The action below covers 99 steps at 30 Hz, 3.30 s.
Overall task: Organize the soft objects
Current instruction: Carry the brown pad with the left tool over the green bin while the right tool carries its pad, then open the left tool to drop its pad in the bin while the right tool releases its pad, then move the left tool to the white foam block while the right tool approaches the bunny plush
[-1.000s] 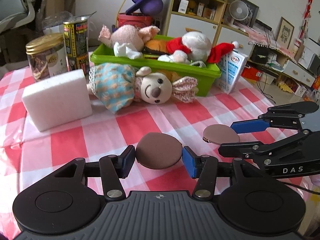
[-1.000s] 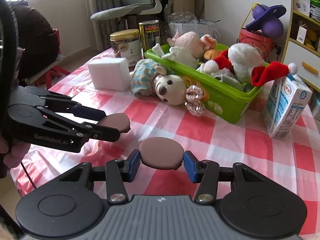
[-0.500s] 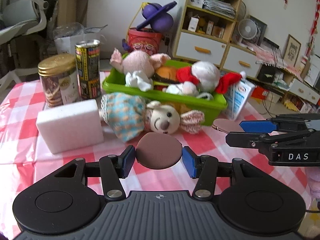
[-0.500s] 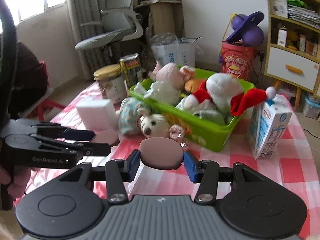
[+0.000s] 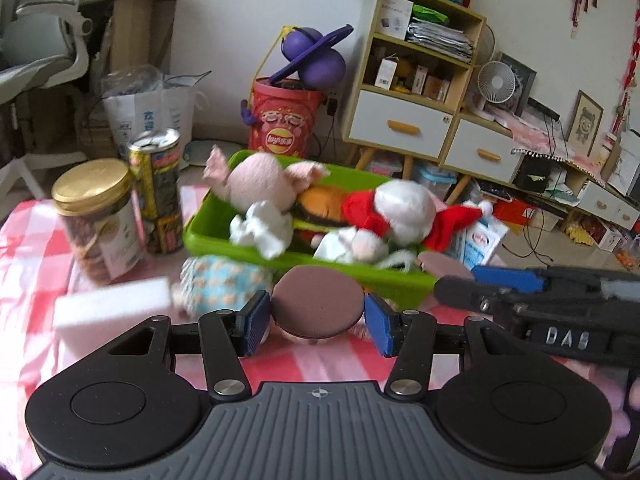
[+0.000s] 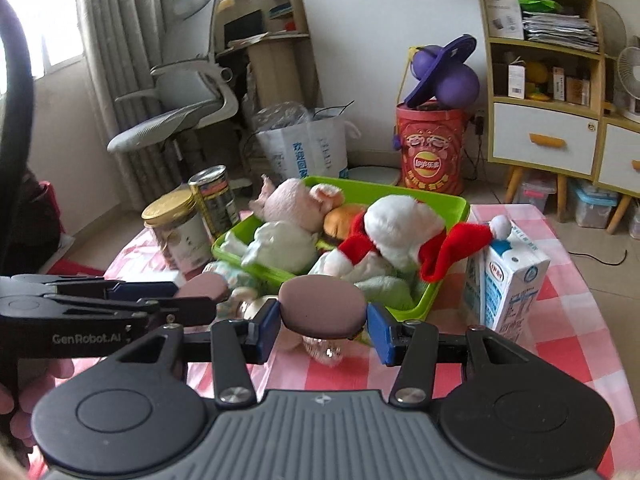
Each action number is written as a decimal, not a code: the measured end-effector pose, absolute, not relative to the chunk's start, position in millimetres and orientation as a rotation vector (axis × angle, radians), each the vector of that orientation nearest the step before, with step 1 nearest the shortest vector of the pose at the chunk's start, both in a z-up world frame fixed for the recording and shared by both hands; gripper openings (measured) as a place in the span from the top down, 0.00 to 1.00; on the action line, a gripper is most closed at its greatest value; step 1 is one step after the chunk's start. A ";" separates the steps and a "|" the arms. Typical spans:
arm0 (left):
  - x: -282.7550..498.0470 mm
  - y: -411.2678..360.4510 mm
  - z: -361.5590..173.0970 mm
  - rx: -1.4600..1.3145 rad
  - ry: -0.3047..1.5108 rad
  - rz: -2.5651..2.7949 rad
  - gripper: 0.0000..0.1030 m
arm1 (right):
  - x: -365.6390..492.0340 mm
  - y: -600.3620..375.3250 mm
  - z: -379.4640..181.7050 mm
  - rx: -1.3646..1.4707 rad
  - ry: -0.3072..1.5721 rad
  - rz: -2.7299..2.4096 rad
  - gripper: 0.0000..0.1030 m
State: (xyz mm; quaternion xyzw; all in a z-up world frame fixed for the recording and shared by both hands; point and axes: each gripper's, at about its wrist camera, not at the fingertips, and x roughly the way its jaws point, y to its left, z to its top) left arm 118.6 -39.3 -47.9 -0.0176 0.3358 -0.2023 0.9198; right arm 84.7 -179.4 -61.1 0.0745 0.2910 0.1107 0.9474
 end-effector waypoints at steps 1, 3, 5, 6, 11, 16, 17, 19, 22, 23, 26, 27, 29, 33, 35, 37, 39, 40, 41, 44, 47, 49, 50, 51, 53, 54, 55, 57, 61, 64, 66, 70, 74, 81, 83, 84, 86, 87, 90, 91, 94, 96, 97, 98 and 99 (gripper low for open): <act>123.1 -41.1 -47.4 -0.045 0.694 -0.419 0.49 | 86.9 -179.8 -60.9 0.157 0.590 0.218 0.77; 134.5 -45.8 -47.9 -0.067 0.707 -0.424 0.49 | 90.8 -180.3 -61.0 0.159 0.583 0.213 0.77; 144.8 -50.5 -48.6 -0.073 0.715 -0.427 0.49 | 94.3 -182.2 -61.8 0.162 0.577 0.199 0.77; 150.2 -53.1 -48.8 -0.074 0.718 -0.430 0.49 | 96.5 -184.3 -63.1 0.173 0.578 0.192 0.77; 174.1 -65.1 -53.1 -0.081 0.742 -0.438 0.49 | 110.4 -194.6 -71.1 0.234 0.588 0.164 0.77; 195.2 -72.6 -61.5 -0.090 0.765 -0.430 0.48 | 122.8 -199.2 -76.8 0.272 0.586 0.143 0.77; 198.4 -73.1 -63.6 -0.095 0.770 -0.427 0.49 | 125.0 -200.2 -77.7 0.282 0.585 0.138 0.77; 204.7 -74.8 -66.3 -0.094 0.776 -0.424 0.48 | 130.0 -202.4 -80.0 0.298 0.587 0.136 0.77; 212.3 -76.6 -68.7 -0.092 0.782 -0.423 0.48 | 136.1 -203.9 -84.2 0.317 0.595 0.135 0.76; 213.8 -77.1 -69.7 -0.092 0.787 -0.423 0.48 | 137.9 -204.0 -85.9 0.321 0.601 0.138 0.76; 217.9 -79.8 -73.8 -0.084 0.800 -0.419 0.48 | 143.6 -203.4 -91.8 0.327 0.627 0.130 0.76; 218.8 -80.5 -75.2 -0.082 0.809 -0.418 0.48 | 145.0 -203.4 -93.4 0.329 0.630 0.129 0.76; 219.9 -81.4 -78.5 -0.075 0.820 -0.418 0.48 | 146.5 -203.3 -95.8 0.329 0.635 0.122 0.76; 220.2 -80.4 -80.0 -0.083 0.818 -0.417 0.48 | 146.5 -203.5 -96.5 0.330 0.633 0.120 0.76; 220.1 -80.4 -79.6 -0.086 0.817 -0.416 0.48 | 147.0 -203.3 -96.5 0.323 0.630 0.117 0.76; 219.3 -80.2 -78.9 -0.089 0.813 -0.415 0.47 | 146.9 -203.0 -96.3 0.320 0.631 0.119 0.76; 219.1 -79.9 -77.7 -0.094 0.809 -0.416 0.43 | 146.9 -202.6 -95.5 0.321 0.630 0.121 0.75; 218.9 -79.9 -76.9 -0.094 0.805 -0.415 0.40 | 146.7 -202.4 -95.0 0.319 0.630 0.123 0.74; 218.3 -79.6 -75.7 -0.096 0.800 -0.415 0.38 | 146.1 -202.1 -94.2 0.314 0.628 0.123 0.72; 217.9 -77.9 -72.2 -0.111 0.794 -0.416 0.36 | 143.4 -201.1 -91.6 0.308 0.616 0.127 0.63; 216.8 -76.8 -68.3 -0.122 0.791 -0.418 0.35 | 141.6 -201.6 -89.1 0.305 0.615 0.127 0.63; 214.7 -75.9 -66.3 -0.118 0.786 -0.418 0.32 | 140.3 -201.6 -87.2 0.305 0.614 0.126 0.63; 213.1 -75.7 -65.1 -0.117 0.783 -0.417 0.32 | 139.2 -201.7 -86.0 0.304 0.613 0.127 0.63; 212.0 -75.3 -64.1 -0.118 0.781 -0.417 0.31 | 137.9 -201.5 -84.5 0.302 0.611 0.128 0.63; 208.5 -73.5 -62.3 -0.125 0.780 -0.417 0.29 | 135.4 -201.4 -81.8 0.297 0.608 0.127 0.62; 206.6 -72.6 -61.5 -0.127 0.780 -0.417 0.27 | 133.9 -201.8 -81.1 0.297 0.607 0.127 0.62; 205.2 -71.6 -60.7 -0.127 0.780 -0.416 0.25 | 132.8 -201.6 -80.4 0.297 0.607 0.127 0.62; 199.8 -68.9 -58.6 -0.124 0.775 -0.415 0.23 | 130.7 -201.6 -78.7 0.294 0.613 0.128 0.62; 188.6 -60.7 -53.7 -0.128 0.768 -0.408 0.18 | 124.3 -201.9 -75.3 0.276 0.615 0.131 0.60; 178.2 -53.4 -49.7 -0.121 0.760 -0.401 0.14 | 118.4 -203.1 -72.7 0.271 0.616 0.127 0.55; 169.8 -48.0 -47.2 -0.110 0.752 -0.390 0.11 | 114.8 -205.1 -71.4 0.271 0.617 0.128 0.55; 152.8 -35.4 -44.4 -0.102 0.747 -0.367 0.07 | 108.5 -207.6 -68.9 0.271 0.630 0.123 0.53; 136.3 -23.6 -43.7 -0.094 0.763 -0.346 0.05 | 102.1 -205.4 -66.6 0.253 0.642 0.123 0.50; 113.4 -6.2 -47.7 -0.043 0.797 -0.275 0.05 | 90.6 -195.0 -63.5 0.214 0.663 0.139 0.42; 107.9 -0.7 -51.0 -0.036 0.806 -0.248 0.05 | 87.7 -191.0 -64.2 0.203 0.669 0.143 0.41; 105.5 1.9 -53.2 -0.034 0.811 -0.236 0.05 | 87.2 -189.7 -64.9 0.198 0.676 0.144 0.40; 102.4 7.5 -59.6 -0.027 0.834 -0.197 0.05 | 86.2 -185.2 -66.4 0.184 0.693 0.137 0.39; 101.7 10.0 -62.8 -0.025 0.846 -0.177 0.05 | 85.7 -182.8 -67.5 0.177 0.701 0.134 0.38; 99.1 18.9 -74.1 -0.024 0.872 -0.124 0.05 | 86.1 -174.3 -71.7 0.153 0.728 0.126 0.37; 99.4 20.9 -77.5 -0.017 0.881 -0.105 0.05 | 86.8 -171.5 -73.4 0.147 0.740 0.125 0.37; 101.4 28.4 -82.7 -0.013 0.896 -0.059 0.05 | 89.2 -164.9 -77.9 0.140 0.765 0.124 0.37; 103.6 36.1 -85.2 -0.032 0.891 -0.051 0.05 | 91.0 -161.2 -80.4 0.141 0.779 0.124 0.37; 104.3 40.0 -87.0 -0.036 0.885 -0.054 0.05 | 92.2 -159.7 -81.1 0.145 0.784 0.125 0.37; 105.4 44.3 -89.5 -0.034 0.877 -0.057 0.05 | 92.9 -157.6 -82.0 0.149 0.788 0.128 0.37; 106.7 47.1 -91.5 -0.026 0.870 -0.057 0.05 | 93.9 -156.1 -82.7 0.153 0.791 0.131 0.37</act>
